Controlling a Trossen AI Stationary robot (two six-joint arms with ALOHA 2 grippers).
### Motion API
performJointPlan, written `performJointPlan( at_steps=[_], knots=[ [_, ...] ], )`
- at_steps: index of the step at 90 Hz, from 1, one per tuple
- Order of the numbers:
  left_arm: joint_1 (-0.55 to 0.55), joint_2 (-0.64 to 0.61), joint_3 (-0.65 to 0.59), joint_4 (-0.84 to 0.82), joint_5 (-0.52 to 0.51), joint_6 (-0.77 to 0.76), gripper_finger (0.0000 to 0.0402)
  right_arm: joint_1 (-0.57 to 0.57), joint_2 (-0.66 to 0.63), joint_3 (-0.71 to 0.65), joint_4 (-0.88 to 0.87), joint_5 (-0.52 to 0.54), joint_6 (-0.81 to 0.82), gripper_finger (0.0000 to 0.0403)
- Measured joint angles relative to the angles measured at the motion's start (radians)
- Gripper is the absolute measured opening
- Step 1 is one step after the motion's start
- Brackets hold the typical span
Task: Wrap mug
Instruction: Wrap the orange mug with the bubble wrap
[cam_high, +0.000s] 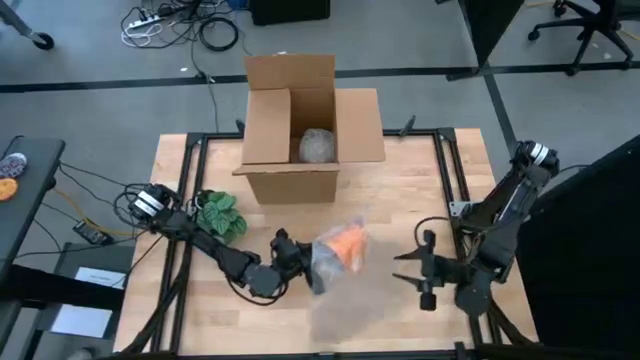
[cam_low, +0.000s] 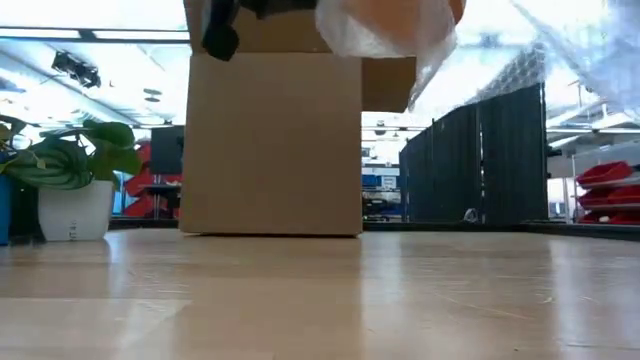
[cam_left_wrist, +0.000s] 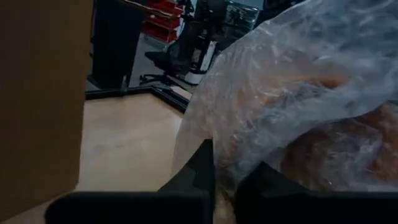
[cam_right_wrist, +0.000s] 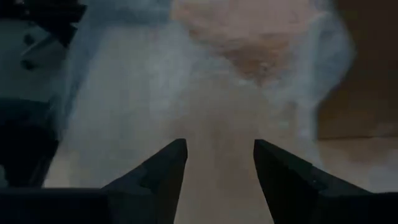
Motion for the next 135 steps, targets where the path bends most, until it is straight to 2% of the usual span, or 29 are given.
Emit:
performJointPlan(
  at_steps=[11,20,30,36,43,56,70,83,93,104,114,126,135],
  knots=[
    [-0.008,0.000,0.000,0.000,0.001,0.012,0.0006,-0.046,0.001,0.000,-0.061,0.115,0.004,0.0168],
    [-0.014,0.000,0.000,0.001,0.000,0.018,0.0006,-0.116,0.034,0.000,-0.059,0.146,0.005,0.0161],
    [-0.017,0.000,0.000,0.020,-0.013,0.050,0.0006,-0.195,0.119,-0.001,-0.036,0.100,0.042,0.0143],
    [-0.017,0.000,0.000,0.028,-0.059,0.064,0.0006,-0.221,0.185,-0.001,0.020,0.053,0.057,0.0128],
    [-0.015,-0.002,0.000,0.023,-0.110,0.065,0.0006,-0.223,0.255,-0.002,0.097,-0.009,0.046,0.0105],
    [-0.003,-0.002,0.000,0.015,-0.112,0.062,0.0006,-0.213,0.350,-0.002,0.239,-0.036,0.039,0.0056],
    [0.025,0.002,0.000,-0.109,-0.111,-0.097,0.0006,-0.226,0.441,-0.002,0.412,-0.041,-0.013,0.0008],
    [0.045,0.041,-0.001,-0.175,-0.107,-0.243,0.0006,-0.261,0.515,-0.002,0.509,-0.044,-0.038,0.0007],
    [0.052,0.066,-0.001,-0.182,-0.098,-0.248,0.0006,-0.289,0.573,-0.002,0.585,-0.073,-0.033,0.0004],
    [0.052,0.068,0.003,-0.195,-0.092,-0.249,0.0005,-0.306,0.632,-0.002,0.751,-0.129,-0.073,0.0001],
    [0.058,0.064,0.068,-0.351,0.021,-0.279,0.0003,-0.307,0.669,-0.002,0.922,-0.164,-0.150,0.0001],
    [0.088,0.065,0.215,-0.758,0.147,-0.427,0.0002,-0.306,0.679,-0.002,1.021,-0.186,-0.197,0.0001],
    [0.115,0.066,0.297,-0.983,0.211,-0.454,0.0002,-0.303,0.679,-0.002,1.022,-0.187,-0.188,0.0000]
  ],
)
